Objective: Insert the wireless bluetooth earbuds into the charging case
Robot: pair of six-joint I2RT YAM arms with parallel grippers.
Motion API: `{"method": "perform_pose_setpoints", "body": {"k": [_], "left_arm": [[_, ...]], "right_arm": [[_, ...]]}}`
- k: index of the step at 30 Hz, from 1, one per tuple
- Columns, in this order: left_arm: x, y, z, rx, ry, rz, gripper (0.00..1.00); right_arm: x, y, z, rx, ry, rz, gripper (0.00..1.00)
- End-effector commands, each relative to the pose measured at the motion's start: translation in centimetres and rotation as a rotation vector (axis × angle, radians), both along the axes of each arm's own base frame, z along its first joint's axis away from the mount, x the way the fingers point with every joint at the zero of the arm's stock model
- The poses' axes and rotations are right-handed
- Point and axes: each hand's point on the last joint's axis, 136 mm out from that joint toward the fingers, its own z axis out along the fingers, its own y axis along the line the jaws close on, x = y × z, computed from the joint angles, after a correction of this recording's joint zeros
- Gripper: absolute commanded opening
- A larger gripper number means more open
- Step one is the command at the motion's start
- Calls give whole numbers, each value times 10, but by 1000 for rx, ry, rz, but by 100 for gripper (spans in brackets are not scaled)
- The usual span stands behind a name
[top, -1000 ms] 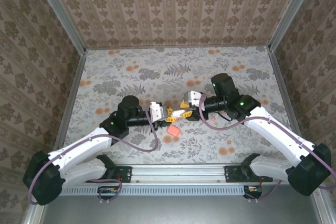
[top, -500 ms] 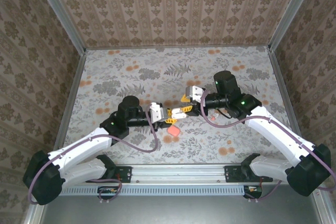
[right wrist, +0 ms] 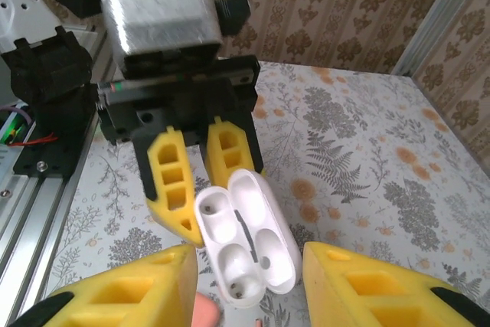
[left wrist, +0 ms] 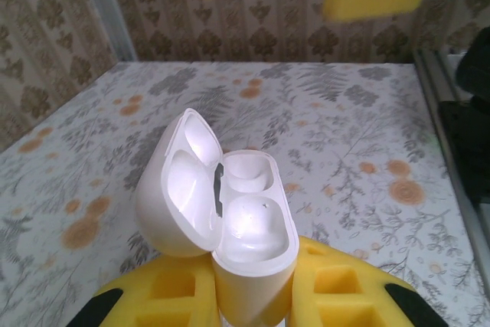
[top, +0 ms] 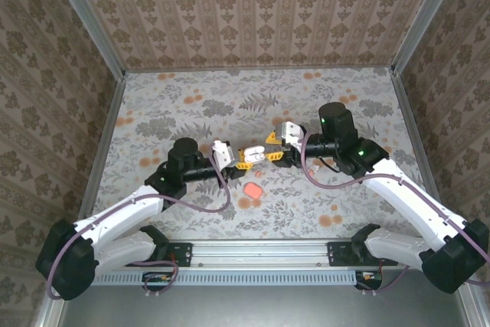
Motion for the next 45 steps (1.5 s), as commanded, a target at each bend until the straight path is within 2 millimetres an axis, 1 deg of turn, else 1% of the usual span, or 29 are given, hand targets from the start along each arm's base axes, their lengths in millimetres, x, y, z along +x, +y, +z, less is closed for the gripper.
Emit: {"method": "perform_pose_setpoints", "body": {"k": [1, 5, 8, 10, 11, 12, 15, 18, 20, 21, 22, 23, 27, 28, 30, 32, 35, 36, 38, 41, 43, 45], "left_arm": [[21, 7, -9, 10, 57, 117, 14], [41, 20, -20, 10, 138, 229, 14], [58, 36, -26, 10, 199, 342, 14], [68, 49, -31, 19, 232, 421, 14], [73, 57, -32, 22, 247, 462, 13], [76, 63, -33, 21, 259, 497, 13], [85, 83, -36, 14, 284, 598, 13], [92, 103, -40, 24, 302, 689, 13], [96, 115, -45, 35, 327, 743, 13], [98, 118, -48, 39, 339, 761, 13], [98, 120, -51, 44, 349, 774, 13], [104, 132, -54, 40, 363, 820, 13], [111, 142, -62, 35, 392, 876, 12], [114, 144, -64, 41, 397, 885, 12], [118, 147, -67, 62, 404, 899, 13], [123, 151, -69, 77, 416, 914, 13], [127, 154, -71, 86, 427, 925, 12], [128, 155, -70, 86, 428, 926, 12], [130, 158, -71, 91, 433, 933, 12], [132, 165, -73, 99, 443, 945, 12], [134, 171, -74, 95, 453, 957, 12], [136, 178, -75, 90, 465, 969, 13]], "right_arm": [[6, -5, 10, -17, 7, -64, 41], [9, -2, -9, -116, 50, -106, 39], [19, 5, -17, -139, 158, -210, 38], [24, 9, -22, -132, 272, -291, 38], [26, 11, -23, -120, 335, -329, 40], [27, 14, -26, -111, 384, -353, 42], [26, 21, -34, -91, 550, -431, 42], [35, 21, -41, -53, 720, -596, 42], [36, 22, -54, -30, 899, -706, 42], [37, 23, -58, -14, 972, -751, 42], [37, 25, -68, -6, 1058, -806, 43], [38, 29, -77, 8, 1136, -857, 43], [42, 32, -105, 67, 1399, -1091, 42], [40, 35, -114, 73, 1466, -1144, 42], [39, 47, -126, 85, 1560, -1197, 42], [38, 61, -137, 93, 1623, -1251, 42], [35, 76, -157, 61, 1714, -1353, 43], [33, 79, -164, 41, 1734, -1392, 45], [30, 86, -181, 25, 1794, -1470, 44], [24, 98, -200, 66, 1879, -1553, 45], [21, 103, -212, 90, 1924, -1612, 44], [20, 106, -219, 102, 1940, -1658, 43]]}}
